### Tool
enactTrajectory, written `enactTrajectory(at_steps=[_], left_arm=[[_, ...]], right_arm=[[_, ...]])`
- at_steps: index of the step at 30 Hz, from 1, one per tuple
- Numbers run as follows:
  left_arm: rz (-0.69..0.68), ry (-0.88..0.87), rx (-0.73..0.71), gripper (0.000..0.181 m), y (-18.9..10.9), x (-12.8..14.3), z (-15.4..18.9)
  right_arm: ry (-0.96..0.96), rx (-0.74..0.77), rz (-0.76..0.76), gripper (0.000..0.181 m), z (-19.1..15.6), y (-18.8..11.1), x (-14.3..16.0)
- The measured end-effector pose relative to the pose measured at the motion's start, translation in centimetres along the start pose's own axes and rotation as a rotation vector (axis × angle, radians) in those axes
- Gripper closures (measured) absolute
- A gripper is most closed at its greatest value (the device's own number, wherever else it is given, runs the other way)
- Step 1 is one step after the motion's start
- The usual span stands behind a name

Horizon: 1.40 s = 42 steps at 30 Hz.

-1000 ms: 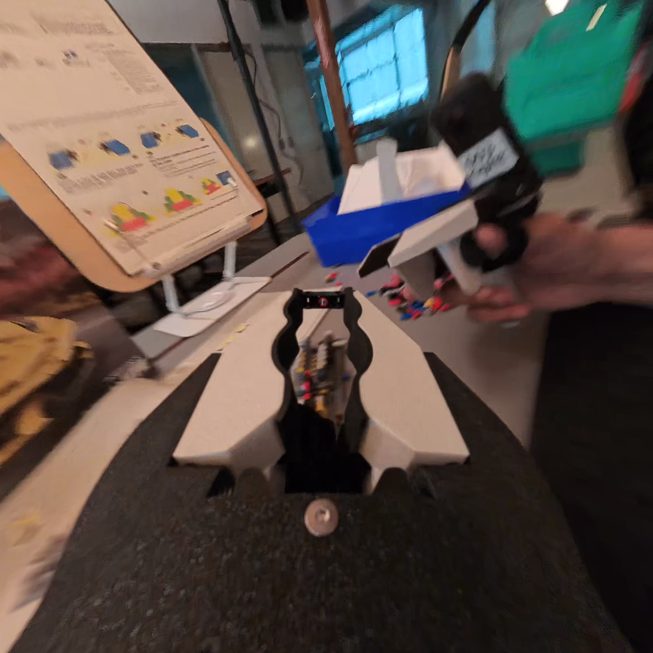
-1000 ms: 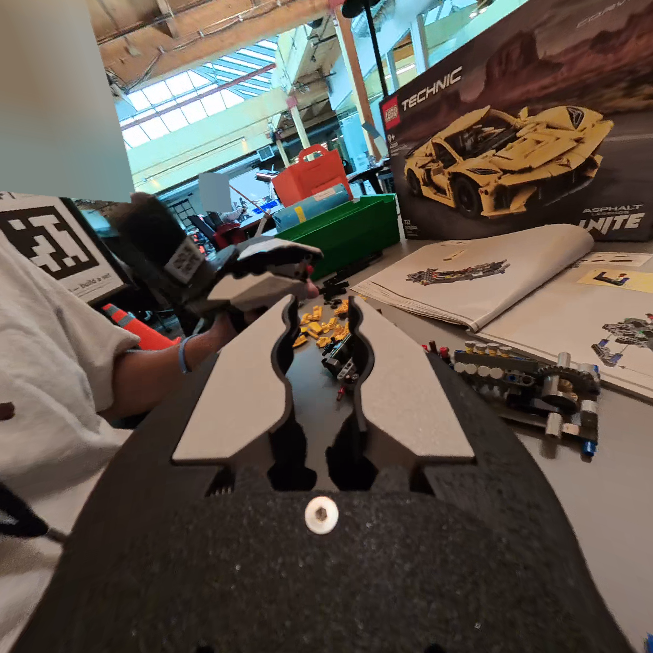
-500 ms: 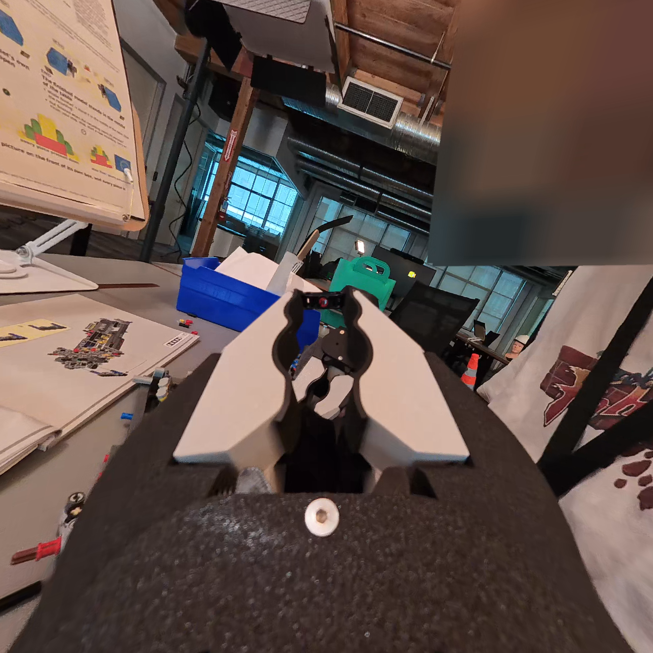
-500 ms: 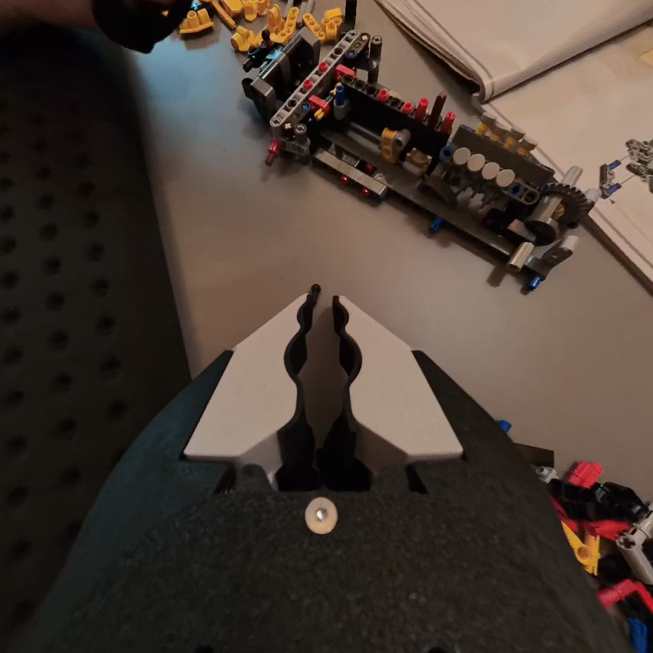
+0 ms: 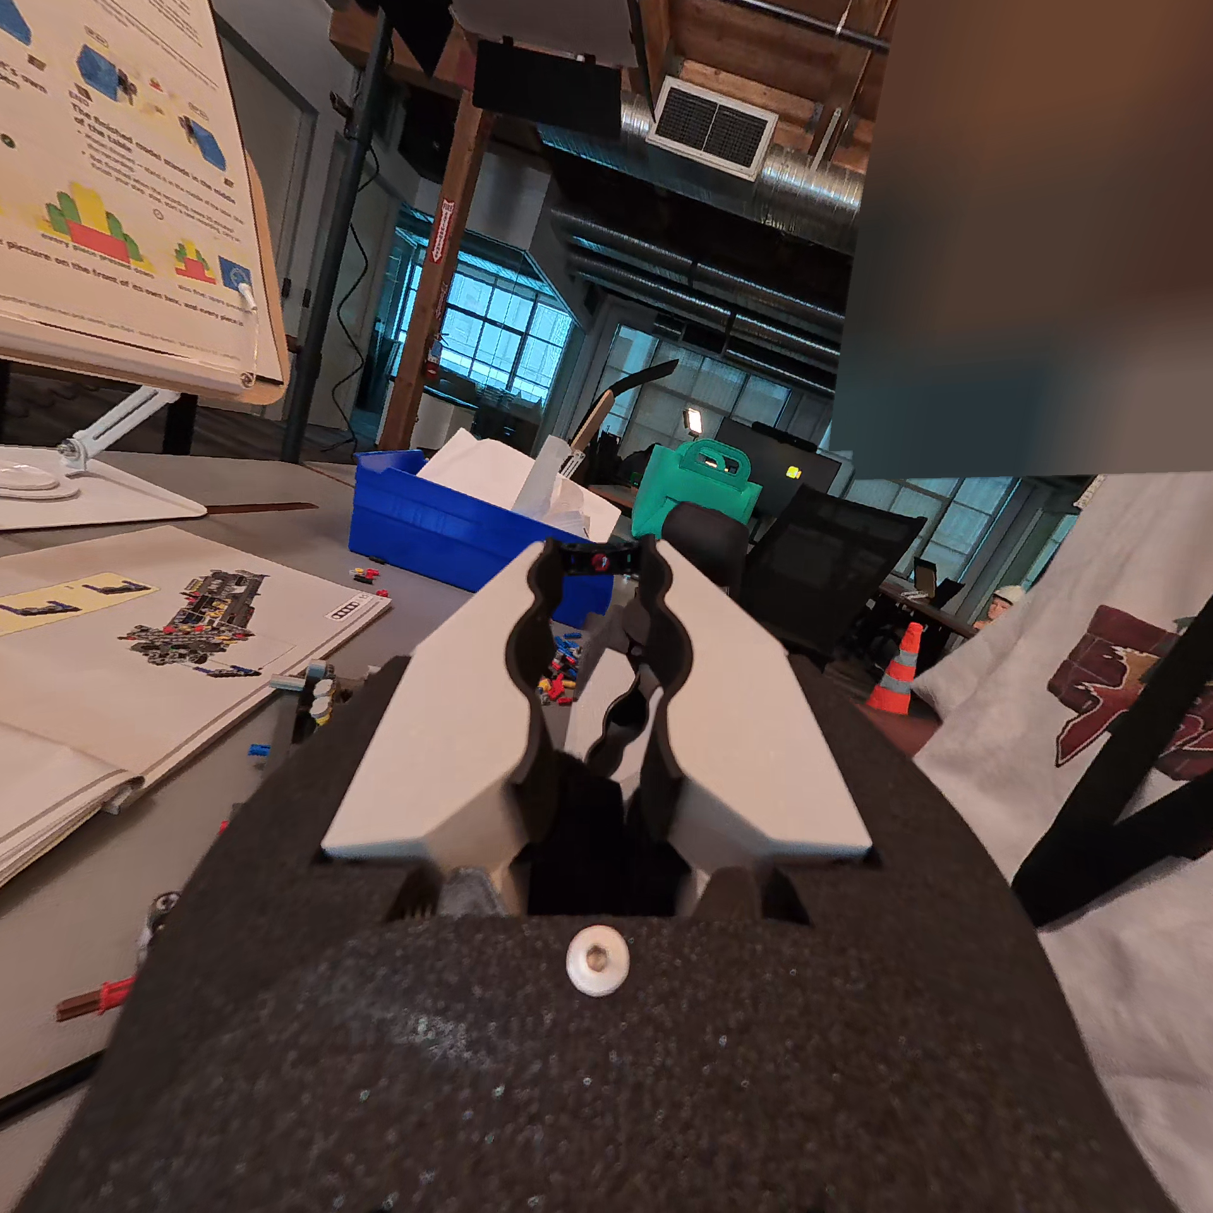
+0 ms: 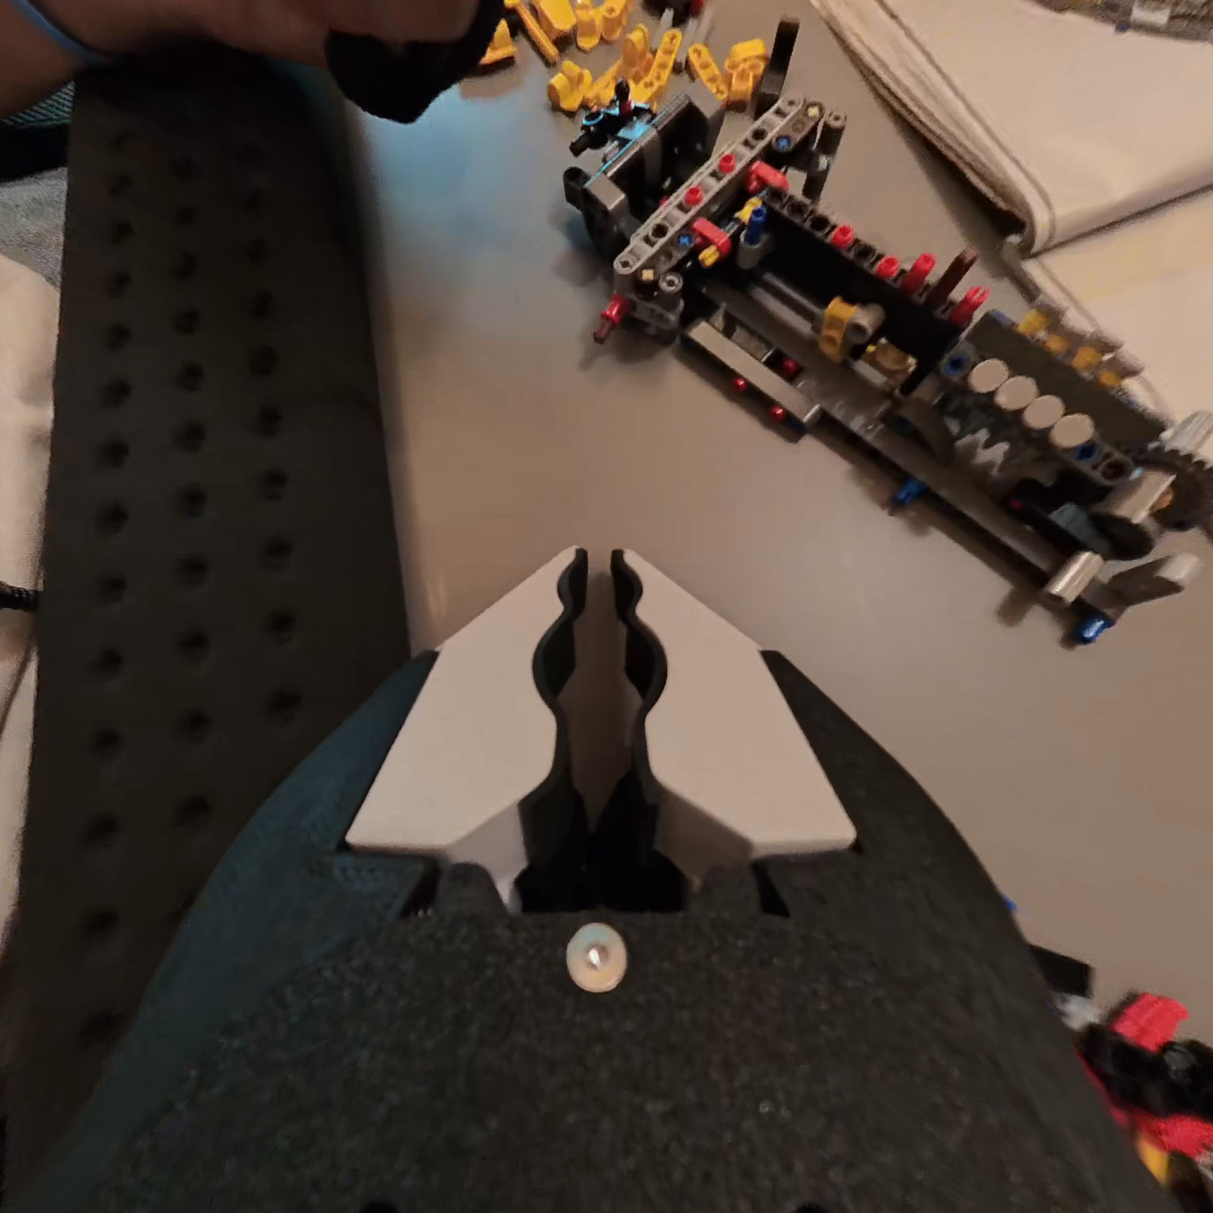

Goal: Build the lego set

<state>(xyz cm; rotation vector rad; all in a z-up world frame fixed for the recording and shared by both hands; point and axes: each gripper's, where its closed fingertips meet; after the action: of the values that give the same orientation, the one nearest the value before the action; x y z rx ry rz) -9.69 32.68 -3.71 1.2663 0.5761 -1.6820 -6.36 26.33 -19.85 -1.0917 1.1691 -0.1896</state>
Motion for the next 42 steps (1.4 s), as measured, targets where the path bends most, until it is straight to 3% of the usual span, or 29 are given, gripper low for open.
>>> enactTrajectory(at_steps=[5, 9, 12, 23, 29, 31, 35, 37, 39, 42], left_arm=[[-0.006, -0.008, -0.017, 0.160, -0.2, 0.2, -0.3], [-0.021, 0.003, -0.024, 0.160, -0.2, 0.5, -0.3], [-0.023, -0.013, -0.005, 0.160, -0.1, 0.5, -0.1], [-0.036, -0.015, 0.003, 0.160, 0.0, 0.8, 0.1], [-0.082, 0.019, -0.005, 0.160, 0.5, 1.6, 0.3], [-0.099, 0.036, -0.026, 0.160, 0.6, 1.9, 0.1], [-0.177, 0.070, -0.138, 0.160, 0.7, 3.2, -1.6], [-0.212, 0.059, -0.127, 0.160, 1.0, 3.8, -1.6], [-0.240, 0.050, -0.112, 0.160, 1.2, 4.4, -1.4], [-0.238, 0.043, -0.116, 0.160, 1.2, 4.4, -1.4]], right_arm=[[0.027, -0.036, -0.063, 0.165, 0.6, -0.9, 0.1], [-0.107, 0.056, -0.175, 0.164, -0.1, -0.2, 1.3], [-0.151, 0.123, -0.142, 0.169, 0.5, -0.6, 0.8], [-0.094, -0.106, -0.202, 0.175, 0.5, 0.3, 0.9], [-0.119, -0.094, -0.240, 0.179, 0.9, 0.5, 0.7], [-0.067, -0.091, -0.161, 0.179, 1.2, 0.6, -0.5], [0.187, -0.207, 0.390, 0.180, 1.5, -3.6, -8.6], [0.221, -0.236, 0.618, 0.179, 1.3, -5.5, -11.3], [0.228, -0.203, 0.724, 0.179, 1.2, -6.2, -12.4], [0.186, -0.152, 0.715, 0.179, 1.0, -6.1, -12.6]])
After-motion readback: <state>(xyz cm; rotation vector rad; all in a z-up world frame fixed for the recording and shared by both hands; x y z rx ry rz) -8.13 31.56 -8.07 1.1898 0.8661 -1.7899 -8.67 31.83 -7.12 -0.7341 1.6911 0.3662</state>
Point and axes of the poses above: each gripper's, where its closed fingertips meet, y out along the fingers, x out of its underside, z = x × y across the jaws, and after that the axes turned 7 degrees about -z, right-handed
